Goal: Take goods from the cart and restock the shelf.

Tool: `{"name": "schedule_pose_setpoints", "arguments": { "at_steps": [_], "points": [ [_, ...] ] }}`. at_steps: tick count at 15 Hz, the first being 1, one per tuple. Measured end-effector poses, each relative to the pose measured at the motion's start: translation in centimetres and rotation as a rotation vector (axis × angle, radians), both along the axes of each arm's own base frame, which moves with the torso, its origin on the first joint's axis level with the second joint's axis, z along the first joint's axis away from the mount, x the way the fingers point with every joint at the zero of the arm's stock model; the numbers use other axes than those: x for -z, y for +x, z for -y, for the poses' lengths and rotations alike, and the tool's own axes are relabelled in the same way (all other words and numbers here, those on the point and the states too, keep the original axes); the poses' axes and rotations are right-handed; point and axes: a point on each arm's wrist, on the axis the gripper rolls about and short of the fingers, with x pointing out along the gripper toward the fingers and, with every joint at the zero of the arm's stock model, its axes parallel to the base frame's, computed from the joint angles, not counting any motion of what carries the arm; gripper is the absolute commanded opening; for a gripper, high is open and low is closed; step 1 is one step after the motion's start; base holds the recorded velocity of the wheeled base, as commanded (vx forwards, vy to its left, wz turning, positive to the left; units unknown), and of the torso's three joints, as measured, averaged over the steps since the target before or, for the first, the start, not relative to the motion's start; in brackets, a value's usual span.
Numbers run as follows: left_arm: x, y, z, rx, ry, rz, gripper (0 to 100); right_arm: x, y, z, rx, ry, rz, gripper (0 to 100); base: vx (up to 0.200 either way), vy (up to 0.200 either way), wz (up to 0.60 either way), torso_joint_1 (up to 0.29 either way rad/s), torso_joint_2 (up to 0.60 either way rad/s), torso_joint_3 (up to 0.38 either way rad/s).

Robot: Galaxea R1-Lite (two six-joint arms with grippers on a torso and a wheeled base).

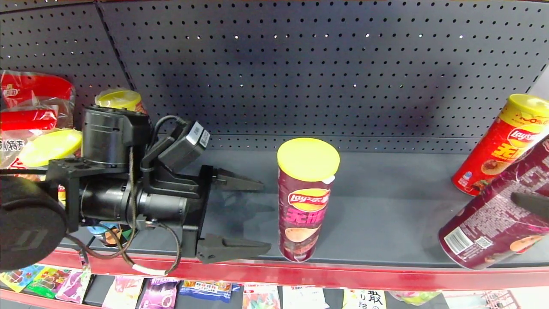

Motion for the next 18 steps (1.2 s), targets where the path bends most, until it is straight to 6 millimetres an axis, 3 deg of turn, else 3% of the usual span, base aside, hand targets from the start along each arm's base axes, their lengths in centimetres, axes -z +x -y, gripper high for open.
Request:
{"name": "schedule_pose_setpoints", "arguments": {
  "at_steps": [5, 9, 13, 18],
  "points": [
    [-0.9, -2.6, -1.6, -0.185, 0.047, 0.071, 100, -1.2, 3.5, -2.0, -0.082, 0.011, 0.032, 0, 0.0, 0.0, 0.0, 0.0, 0.0, 0.0],
    [-0.8, -5.1, -2.1, -0.367, 0.081, 0.029, 100, -1.4, 9.3, -4.5, -0.108, 0.021, 0.054, 0, 0.0, 0.0, 0.0, 0.0, 0.0, 0.0],
    [0.1, -7.8, -2.4, -0.368, 0.092, -0.006, 100, -1.5, 14.3, -7.8, -0.166, 0.016, 0.033, 0, 0.0, 0.0, 0.0, 0.0, 0.0, 0.0],
    [0.4, -9.0, -3.2, -0.371, 0.092, -0.004, 100, -0.9, 18.3, -12.3, -0.245, 0.0, 0.008, 0, 0.0, 0.0, 0.0, 0.0, 0.0, 0.0]
  ]
}}
